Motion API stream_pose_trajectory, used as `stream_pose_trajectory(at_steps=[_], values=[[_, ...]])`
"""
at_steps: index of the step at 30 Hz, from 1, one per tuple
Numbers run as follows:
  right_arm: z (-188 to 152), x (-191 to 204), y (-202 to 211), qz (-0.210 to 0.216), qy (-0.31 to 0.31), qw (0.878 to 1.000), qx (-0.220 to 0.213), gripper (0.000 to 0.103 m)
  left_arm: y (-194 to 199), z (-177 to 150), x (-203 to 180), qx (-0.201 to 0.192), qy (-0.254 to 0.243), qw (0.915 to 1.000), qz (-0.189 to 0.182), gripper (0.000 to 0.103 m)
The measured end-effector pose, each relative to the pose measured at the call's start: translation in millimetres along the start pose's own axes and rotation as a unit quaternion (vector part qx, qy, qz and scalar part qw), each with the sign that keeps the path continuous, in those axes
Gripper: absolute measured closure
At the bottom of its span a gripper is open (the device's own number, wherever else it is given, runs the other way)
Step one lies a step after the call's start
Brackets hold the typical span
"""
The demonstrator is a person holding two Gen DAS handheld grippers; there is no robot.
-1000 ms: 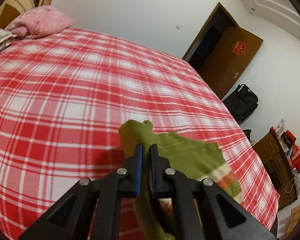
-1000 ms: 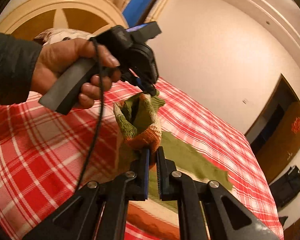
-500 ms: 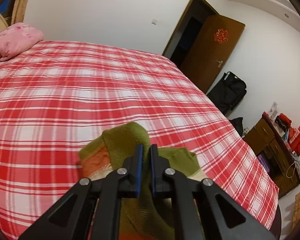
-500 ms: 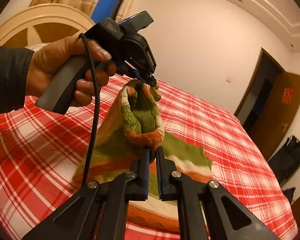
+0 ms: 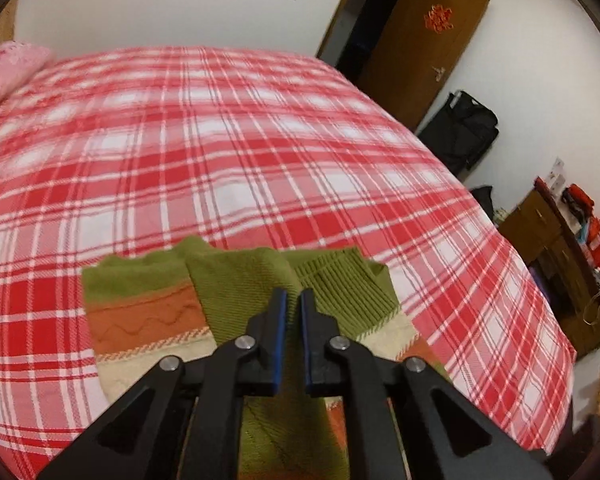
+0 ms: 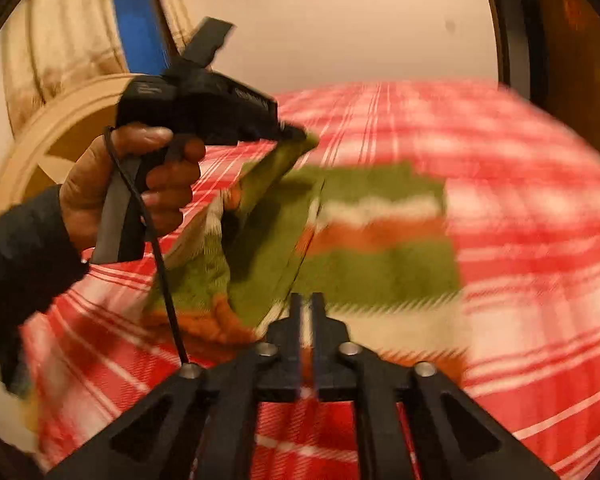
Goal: Fold small clothes
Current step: 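Lift the folded sweater with both grippers and turn it over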
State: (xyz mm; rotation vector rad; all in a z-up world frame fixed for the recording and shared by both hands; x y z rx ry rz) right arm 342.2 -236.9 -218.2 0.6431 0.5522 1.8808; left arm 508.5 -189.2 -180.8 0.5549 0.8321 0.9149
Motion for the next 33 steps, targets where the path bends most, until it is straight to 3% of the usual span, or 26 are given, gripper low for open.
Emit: stream_pose_trajectory(at_steps=[1,2,5,7,8,10,12,15,18,21,26,33], values=[[-1.7,3.3,-3.3,0.024,-0.014,1.0,0.002,0.047,0.0,0.4,1.8,0.0,-0.001,1.0,0.007,0.092],[-2.4,5.0,-3.2,0.044,-0.028,0.999,-0.001,0.043,3.3,0.8,1.1,-0.003,-0.004,1.0,0.004,0.092],[-3.8,6.9,-5.1,0.107,-0.084,0.991,0.006,0.043,15.9,1.3,-1.9,-0.007,-0.015,0.9999,0.001,0.084],[-0.9,-2.8,-7.8,0.128,-0.114,0.985,0.008,0.043,32.5,-0.4,-1.3,-0.022,-0.027,0.9994,-0.001,0.057],[2.6,-8.7,-9.7,0.136,-0.135,0.981,0.01,0.043,36.8,-2.4,1.7,-0.027,-0.03,0.9992,0.007,0.053],[10.9,-16.0,-11.6,0.157,-0.163,0.974,0.009,0.043,51.5,-19.8,7.4,-0.033,-0.05,0.9981,0.011,0.051],[23.5,-24.5,-17.4,0.164,-0.177,0.97,0.011,0.043,64.5,-49.4,12.9,-0.036,-0.083,0.9945,0.053,0.051],[46.7,-39.3,-37.6,0.178,-0.191,0.964,0.043,0.043,79.3,-101.1,5.1,-0.045,-0.14,0.9857,0.082,0.05],[67.3,-57.7,-70.0,0.194,-0.222,0.951,0.092,0.043,82.0,-146.0,-12.8,-0.037,-0.158,0.985,0.059,0.047],[86.3,-70.8,-99.6,0.191,-0.233,0.947,0.113,0.043,70.5,-170.9,-34.7,-0.028,-0.187,0.9812,0.038,0.036],[102.4,-66.5,-129.0,0.209,-0.255,0.935,0.128,0.043,42.4,-166.8,-45.6,-0.025,-0.223,0.9729,0.055,0.035],[103.5,-43.2,-177.3,0.218,-0.227,0.933,0.174,0.043,30.5,-166.0,-29.1,-0.006,-0.196,0.9799,0.037,0.036]])
Point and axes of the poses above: each gripper's, at about its wrist camera, not at the fingertips, and y roughly against the way its jaws point, x to its left, z to its top, the point moved 10 cm from there along -y, roughly the way its jaws point, and after that the axes turned 4 degrees about y, right-handed, at the moved point
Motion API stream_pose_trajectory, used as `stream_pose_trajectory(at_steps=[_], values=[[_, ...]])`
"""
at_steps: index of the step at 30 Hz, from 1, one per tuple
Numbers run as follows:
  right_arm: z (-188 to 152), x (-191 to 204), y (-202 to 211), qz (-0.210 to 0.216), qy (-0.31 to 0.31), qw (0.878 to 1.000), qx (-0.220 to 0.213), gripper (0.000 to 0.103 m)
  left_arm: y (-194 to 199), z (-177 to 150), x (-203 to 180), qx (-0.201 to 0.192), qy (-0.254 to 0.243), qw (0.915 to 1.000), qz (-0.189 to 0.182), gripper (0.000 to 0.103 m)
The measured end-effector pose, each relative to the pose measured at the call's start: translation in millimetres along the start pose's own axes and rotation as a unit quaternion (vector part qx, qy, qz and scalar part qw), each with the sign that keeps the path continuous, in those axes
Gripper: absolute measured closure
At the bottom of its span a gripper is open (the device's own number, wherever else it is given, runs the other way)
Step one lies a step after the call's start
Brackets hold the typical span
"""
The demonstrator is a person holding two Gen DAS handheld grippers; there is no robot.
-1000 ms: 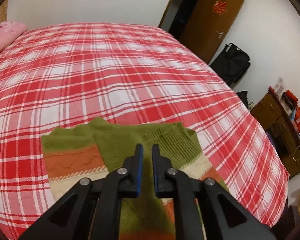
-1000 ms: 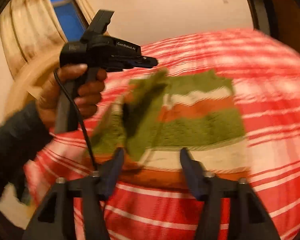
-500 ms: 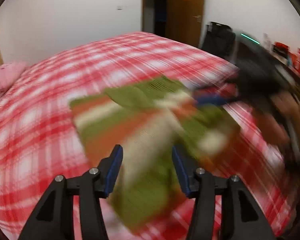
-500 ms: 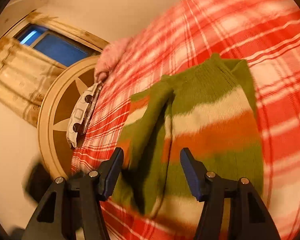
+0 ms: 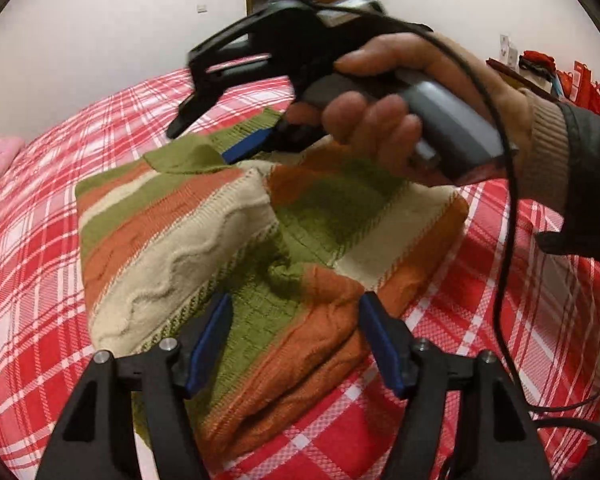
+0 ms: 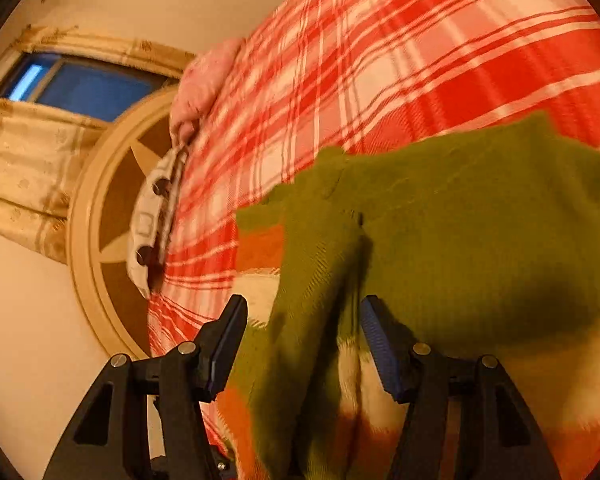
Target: Fold small clothes
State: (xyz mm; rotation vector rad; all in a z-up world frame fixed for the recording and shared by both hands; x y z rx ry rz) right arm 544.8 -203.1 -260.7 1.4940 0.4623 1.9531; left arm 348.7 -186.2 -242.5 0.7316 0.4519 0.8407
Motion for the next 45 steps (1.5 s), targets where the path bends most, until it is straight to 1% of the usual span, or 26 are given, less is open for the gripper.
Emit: stream_pose_trajectory(at_steps=[1,2,3,4,5,6,7,10,13,16,20,22,24,27,29,31,33,34,36,38,41,44,45], values=[[-0.1,-1.0,-5.0,-0.01,0.005,1.0,0.003,0.043,-2.2,0.6,0.8,0.002,0.004,1.0,-0.006,0.04],[1.1,-0.4,-9.2,-0.021,0.014,1.0,0.005,0.044,-3.5,1.6,1.1,0.003,0.009,0.9999,-0.014,0.046],[0.1,2.1,-11.8,-0.029,0.023,0.999,0.003,0.064,-4.1,1.7,-0.1,0.004,0.012,0.9996,-0.025,0.073],[-1.1,3.6,-12.9,-0.044,0.035,0.998,0.002,0.09,-4.6,3.1,-2.6,0.01,0.019,0.9987,-0.045,0.086],[-3.5,5.9,-12.1,-0.058,0.047,0.997,-0.003,0.09,-4.3,5.2,-1.9,0.011,0.027,0.9984,-0.049,0.086],[-2.7,8.2,-12.2,-0.066,0.058,0.996,-0.005,0.091,-3.7,8.2,-0.9,0.011,0.035,0.9979,-0.053,0.091],[-3.1,13.0,-8.6,-0.078,0.075,0.994,-0.01,0.092,-2.4,11.7,-0.4,0.009,0.04,0.9974,-0.059,0.093],[3.4,28.4,9.2,-0.087,0.101,0.991,-0.03,0.092,6.1,23.5,0.7,-0.004,0.056,0.9959,-0.071,0.093],[11.5,42.7,29.1,-0.092,0.119,0.988,-0.044,0.092,10.1,37.9,-1.3,-0.011,0.081,0.9917,-0.1,0.094],[17.0,52.9,46.5,-0.104,0.134,0.984,-0.054,0.092,16.7,56.0,-8.9,-0.027,0.095,0.9871,-0.125,0.094],[25.8,49.9,74.0,-0.124,0.139,0.98,-0.067,0.092,21.8,79.9,-31.0,-0.046,0.093,0.9818,-0.159,0.094],[30.2,44.1,86.8,-0.131,0.136,0.979,-0.072,0.092,21.1,87.2,-41.4,-0.05,0.085,0.9817,-0.163,0.094],[33.3,33.4,100.7,-0.139,0.131,0.979,-0.075,0.092,14.2,94.9,-53.7,-0.049,0.086,0.9798,-0.174,0.094],[32.8,16.7,111.4,-0.151,0.123,0.978,-0.072,0.092,3.7,94.3,-64.6,-0.045,0.081,0.9797,-0.177,0.094],[29.5,0.3,116.6,-0.156,0.112,0.979,-0.07,0.092,-6.5,93.1,-71.2,-0.035,0.076,0.9796,-0.182,0.094],[26.3,-13.8,120.3,-0.157,0.101,0.98,-0.07,0.092,-5.7,84.2,-80.3,-0.029,0.064,0.9814,-0.178,0.094],[21.3,-29.7,121.5,-0.161,0.089,0.98,-0.07,0.092,-12.8,80.2,-82.1,-0.02,0.06,0.9822,-0.177,0.094],[18.9,-37.8,122.1,-0.162,0.083,0.981,-0.07,0.092,-10.4,73.3,-90.7,-0.017,0.058,0.9829,-0.174,0.094],[15.0,-49.7,122.4,-0.166,0.074,0.981,-0.071,0.092,-13.7,70.8,-96.0,-0.013,0.053,0.9838,-0.17,0.094],[12.1,-60.1,122.5,-0.169,0.066,0.981,-0.072,0.092,-18.4,67.0,-99.6,-0.007,0.044,0.9863,-0.159,0.094],[7.8,-78.2,122.8,-0.188,0.055,0.978,-0.073,0.092,-25.1,61.3,-104.7,0.004,0.036,0.9887,-0.145,0.093],[1.7,-85.9,124.2,-0.185,0.045,0.979,-0.071,0.092,-19.7,62.6,-107.4,0.002,0.035,0.9895,-0.14,0.089],[0.9,-86.5,126.8,-0.185,0.042,0.979,-0.075,0.092,-17.7,60.0,-108.0,0.0,0.035,0.9897,-0.139,0.085]])
Point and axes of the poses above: each gripper's, at about its wrist camera, not at the fingertips, and y roughly against the way its jaws point, x to its left, z to its top, the point moved 10 cm from there along -y, roughly the way its jaws point, and after that the axes turned 4 degrees about y, right-handed, at the moved point
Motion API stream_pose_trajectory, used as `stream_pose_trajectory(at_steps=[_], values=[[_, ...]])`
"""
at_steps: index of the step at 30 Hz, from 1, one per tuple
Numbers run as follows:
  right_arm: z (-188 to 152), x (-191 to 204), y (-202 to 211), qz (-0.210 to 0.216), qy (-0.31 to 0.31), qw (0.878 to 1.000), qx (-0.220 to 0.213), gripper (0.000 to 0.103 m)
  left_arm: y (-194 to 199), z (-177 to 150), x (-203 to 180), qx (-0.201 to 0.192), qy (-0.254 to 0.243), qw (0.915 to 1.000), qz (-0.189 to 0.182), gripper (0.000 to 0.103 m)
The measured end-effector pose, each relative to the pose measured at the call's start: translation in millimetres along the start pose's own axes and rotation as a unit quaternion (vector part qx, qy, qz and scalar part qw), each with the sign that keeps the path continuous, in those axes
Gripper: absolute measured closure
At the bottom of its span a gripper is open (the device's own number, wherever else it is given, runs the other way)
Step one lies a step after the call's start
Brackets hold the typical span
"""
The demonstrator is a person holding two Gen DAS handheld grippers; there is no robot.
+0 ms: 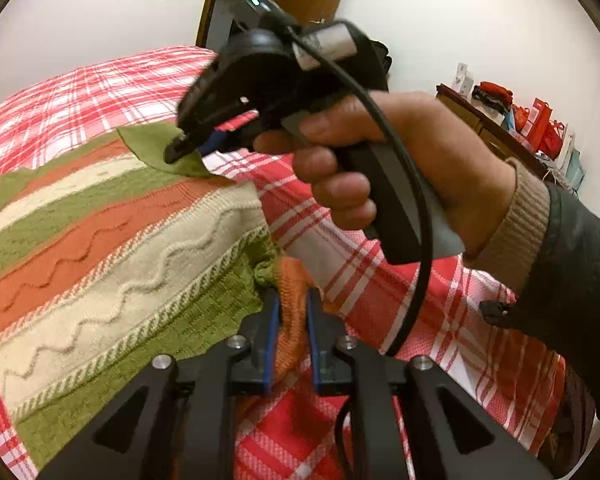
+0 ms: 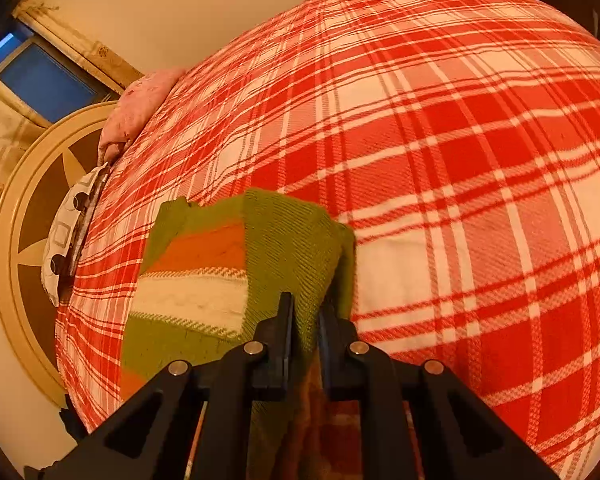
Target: Fold small clothes
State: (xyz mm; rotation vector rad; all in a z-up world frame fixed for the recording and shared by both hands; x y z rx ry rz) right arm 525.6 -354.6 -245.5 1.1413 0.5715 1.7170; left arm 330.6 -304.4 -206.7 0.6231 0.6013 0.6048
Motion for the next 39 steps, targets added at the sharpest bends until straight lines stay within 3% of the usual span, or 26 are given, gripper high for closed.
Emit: stream_pose_trajectory(at_steps=[2,4,6,10,13,17,20,24,31,39], values=[[-1.2,-4.8,9.6,-0.008,-0.009,1.0,-0.013,0.084,10.6,-0.5,-3.2,-0.004,-0.003,1.0,-0.001,0.075],[-2.3,-4.9,22.6,-0.022,-0.007,0.999,-0.031,0.066,21.1,0.1,-1.8,-0.015,-0.009,0.9996,0.023,0.045],[-6.7,6.1,43.7,-0.018,0.002,0.998,-0.059,0.066,37.2,1.2,1.4,-0.035,-0.012,0.9987,0.034,0.029],[-27.7,63.0,77.7,0.039,0.064,0.992,-0.099,0.065,62.1,2.3,24.1,-0.06,-0.01,0.9957,0.069,0.016],[-52.9,95.2,69.7,0.075,0.095,0.99,-0.069,0.065,75.5,1.8,63.9,-0.075,0.008,0.9893,0.124,0.012],[-85.4,75.1,32.2,-0.014,0.098,0.995,-0.019,0.066,78.7,-8.4,106.1,-0.066,0.049,0.9819,0.171,0.012],[-91.1,55.0,33.9,-0.005,0.066,0.997,-0.034,0.073,71.5,-24.0,131.4,-0.04,0.062,0.9759,0.206,0.012],[-96.5,52.8,38.8,-0.012,0.069,0.997,-0.039,0.073,64.3,-38.2,140.2,-0.022,0.069,0.9752,0.209,0.012],[-106.5,60.1,41.8,-0.073,0.127,0.988,-0.041,0.073,58.3,-41.1,136.0,-0.008,0.083,0.9776,0.193,0.007],[-111.9,57.5,46.6,-0.074,0.136,0.987,-0.05,0.073,57.5,-44.2,140.0,0.003,0.088,0.9782,0.188,0.005]])
Point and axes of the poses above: each gripper's, at about its wrist camera, not at the fingertips, and y roughly against the way its jaws point, x to its left, z to its top, the point moved 10 cm from there along -y, roughly the way its jaws point, and after that the axes turned 4 degrees about y, right-handed, at the moved point
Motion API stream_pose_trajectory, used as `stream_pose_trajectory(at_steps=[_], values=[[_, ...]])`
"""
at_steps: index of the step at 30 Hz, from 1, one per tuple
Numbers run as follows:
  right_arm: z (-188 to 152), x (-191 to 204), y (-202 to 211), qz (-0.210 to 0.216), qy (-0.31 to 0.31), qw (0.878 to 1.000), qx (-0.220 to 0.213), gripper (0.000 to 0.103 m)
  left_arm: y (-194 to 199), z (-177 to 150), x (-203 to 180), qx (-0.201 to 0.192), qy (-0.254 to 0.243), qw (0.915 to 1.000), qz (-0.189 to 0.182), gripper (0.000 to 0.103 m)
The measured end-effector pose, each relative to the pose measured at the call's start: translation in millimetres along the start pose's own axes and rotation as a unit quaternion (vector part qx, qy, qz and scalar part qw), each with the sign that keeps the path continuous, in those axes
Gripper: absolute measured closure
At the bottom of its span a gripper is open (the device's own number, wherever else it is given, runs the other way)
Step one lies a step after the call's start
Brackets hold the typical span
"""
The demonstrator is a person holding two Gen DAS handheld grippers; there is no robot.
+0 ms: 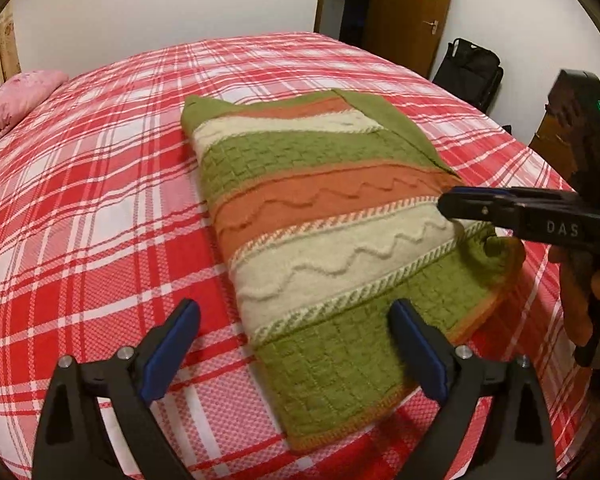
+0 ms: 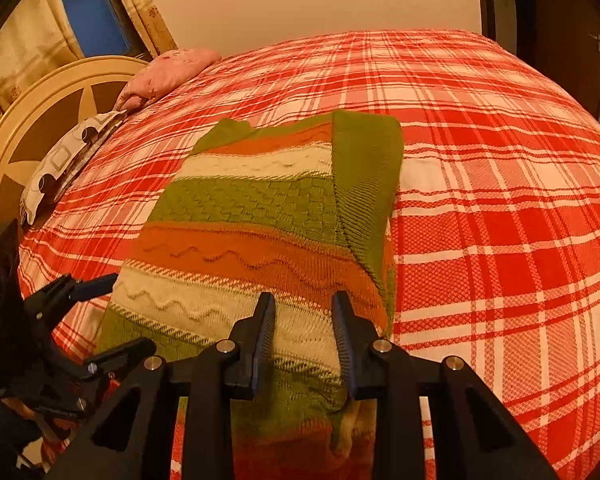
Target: Fold small clothes
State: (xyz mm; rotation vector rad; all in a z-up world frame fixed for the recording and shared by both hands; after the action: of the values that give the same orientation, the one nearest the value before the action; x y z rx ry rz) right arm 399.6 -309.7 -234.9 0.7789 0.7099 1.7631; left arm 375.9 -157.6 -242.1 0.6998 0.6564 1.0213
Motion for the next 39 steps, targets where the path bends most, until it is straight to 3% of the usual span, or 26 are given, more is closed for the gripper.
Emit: stream_pose_trajectory(at_steps=[6,9,10,14,18,25,29,35,37,38,39], values=[[5.4,-3.2,24.1,0.019,-0.013,1.0,-0.022,0.067,4.0,3.4,5.7,-0.002,-0.01,0.9999,0.003,0.004],[13.6,-14.2,29.2,0.009,-0.026,0.999,-0.03,0.042,7.9,9.4,9.6,-0.007,-0.008,0.9999,0.004,0.004],[16.1,-16.3,29.6,0.008,-0.029,0.999,-0.033,0.042,11.1,13.0,12.4,-0.013,-0.006,0.9999,0.006,0.004],[29.0,-29.7,22.6,0.025,-0.062,0.997,-0.037,0.042,20.1,26.8,28.0,-0.037,0.025,0.999,0.002,0.004],[45.3,-44.1,5.7,0.053,-0.097,0.993,-0.034,0.042,7.6,25.8,41.3,-0.024,0.047,0.9986,0.004,0.004],[63.8,-65.1,-36.9,0.081,-0.143,0.986,-0.009,0.042,-11.9,17.2,40.9,0.006,0.119,0.99,-0.075,0.004],[64.6,-66.3,-58.9,0.1,-0.144,0.984,0.006,0.042,-21.2,19.3,25.6,0.015,0.112,0.989,-0.096,0.005],[70.2,-62.7,-72.0,0.14,-0.157,0.978,-0.006,0.042,-33.5,24.9,11.1,0.018,0.11,0.9873,-0.114,0.005],[72.5,-58.7,-75.8,0.145,-0.152,0.978,-0.002,0.042,-34.8,27.1,7.6,0.019,0.111,0.9861,-0.122,0.012],[72.9,-57.1,-77.2,0.147,-0.151,0.978,0.001,0.044,-35.8,27.9,5.3,0.02,0.11,0.9854,-0.128,0.017],[72.7,-56.0,-78.6,0.146,-0.15,0.978,0.005,0.057,-36.0,28.1,4.7,0.022,0.109,0.9854,-0.129,0.021]])
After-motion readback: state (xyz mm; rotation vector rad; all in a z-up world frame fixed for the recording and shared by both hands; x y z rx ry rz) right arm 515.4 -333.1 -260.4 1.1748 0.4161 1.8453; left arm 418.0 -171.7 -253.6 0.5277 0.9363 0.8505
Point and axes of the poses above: each gripper's, at about its wrist camera, not at the fingertips, and y roughly against the way its jaws point, x to its left, z to its top, the point moved 10 cm from there along -y, roughly the way its jaws point, and after that the axes turned 4 degrees about y, right-handed, at the moved point
